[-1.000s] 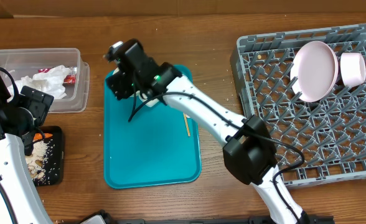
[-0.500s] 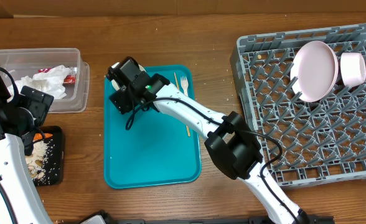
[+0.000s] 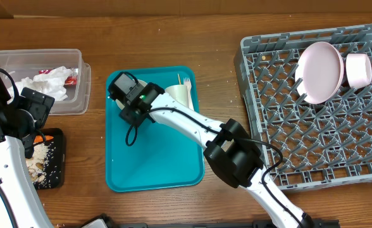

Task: Sort waste into correct bins and load items into the dishwasher
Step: 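Reach the right gripper to the white bowl on the teal tray, then grip the white bowl rim with the right gripper and lift, then carry the bowl right and set it in the dish rack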

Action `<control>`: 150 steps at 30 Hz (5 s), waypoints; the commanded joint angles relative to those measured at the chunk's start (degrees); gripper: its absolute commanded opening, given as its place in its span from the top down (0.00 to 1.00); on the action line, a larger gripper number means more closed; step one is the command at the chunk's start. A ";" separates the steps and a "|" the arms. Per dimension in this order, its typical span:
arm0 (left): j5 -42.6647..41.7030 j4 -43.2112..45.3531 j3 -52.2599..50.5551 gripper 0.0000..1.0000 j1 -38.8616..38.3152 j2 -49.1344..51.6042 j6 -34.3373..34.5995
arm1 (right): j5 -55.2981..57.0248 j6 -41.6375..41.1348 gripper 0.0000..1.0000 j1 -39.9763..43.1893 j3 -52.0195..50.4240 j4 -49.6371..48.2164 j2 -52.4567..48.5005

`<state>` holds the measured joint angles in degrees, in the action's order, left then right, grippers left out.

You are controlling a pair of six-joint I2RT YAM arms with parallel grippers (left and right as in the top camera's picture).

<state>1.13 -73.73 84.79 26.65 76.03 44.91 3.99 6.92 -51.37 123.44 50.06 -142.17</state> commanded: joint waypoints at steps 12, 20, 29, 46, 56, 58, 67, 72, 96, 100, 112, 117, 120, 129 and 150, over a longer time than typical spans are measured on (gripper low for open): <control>0.39 0.09 0.48 0.00 -0.02 0.26 0.52 | -0.24 -7.69 0.83 0.39 9.46 5.88 3.65; 0.39 0.09 0.48 0.00 -0.02 0.26 0.52 | -0.68 -11.43 0.71 1.33 11.37 11.21 8.15; 0.39 0.09 0.48 0.00 -0.02 0.26 0.52 | -5.35 -10.97 0.56 1.46 -0.22 3.23 4.74; 0.39 0.09 0.48 0.00 -0.02 0.26 0.52 | -5.01 -10.69 0.96 1.51 -4.52 -1.14 4.48; 0.39 0.09 0.48 0.00 -0.02 0.26 0.52 | -10.25 -13.20 0.96 2.86 12.11 8.50 6.73; 0.39 0.09 0.48 0.00 -0.02 0.28 0.52 | -13.14 -14.43 0.96 4.00 17.05 11.39 8.04; 0.39 0.09 0.48 0.00 -0.02 0.35 0.52 | -18.78 -25.88 0.96 20.87 24.94 23.04 20.13; 0.39 0.09 0.48 0.00 -0.02 0.37 0.52 | -33.53 -25.75 0.96 36.54 24.28 28.85 21.55; 0.39 0.09 0.48 0.00 -0.02 0.37 0.52 | -31.34 -15.82 0.96 68.48 6.25 46.99 46.73; 0.39 0.09 0.48 0.00 -0.02 0.37 0.52 | -30.60 -12.00 0.96 77.50 -6.01 46.97 55.08; 0.39 0.09 0.48 0.00 -0.02 0.37 0.52 | -69.66 1.07 0.96 101.68 -30.08 25.33 52.37; 0.39 0.09 0.48 0.00 -0.02 0.37 0.52 | -81.22 0.37 0.96 101.63 -33.40 12.57 45.38; 0.39 0.09 0.48 0.00 -0.02 0.37 0.52 | -80.32 -1.05 0.96 101.63 -33.40 7.26 40.22; 0.39 0.09 0.48 0.00 -0.02 0.37 0.52 | -73.77 -9.14 0.96 101.63 -33.40 -2.05 31.98; 0.39 0.09 0.48 0.00 -0.02 0.37 0.52 | -69.46 -12.17 0.96 92.50 -33.40 -5.86 29.33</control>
<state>1.13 -73.73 84.79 26.65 76.09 44.91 -67.48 -4.69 43.92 89.89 44.62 -110.89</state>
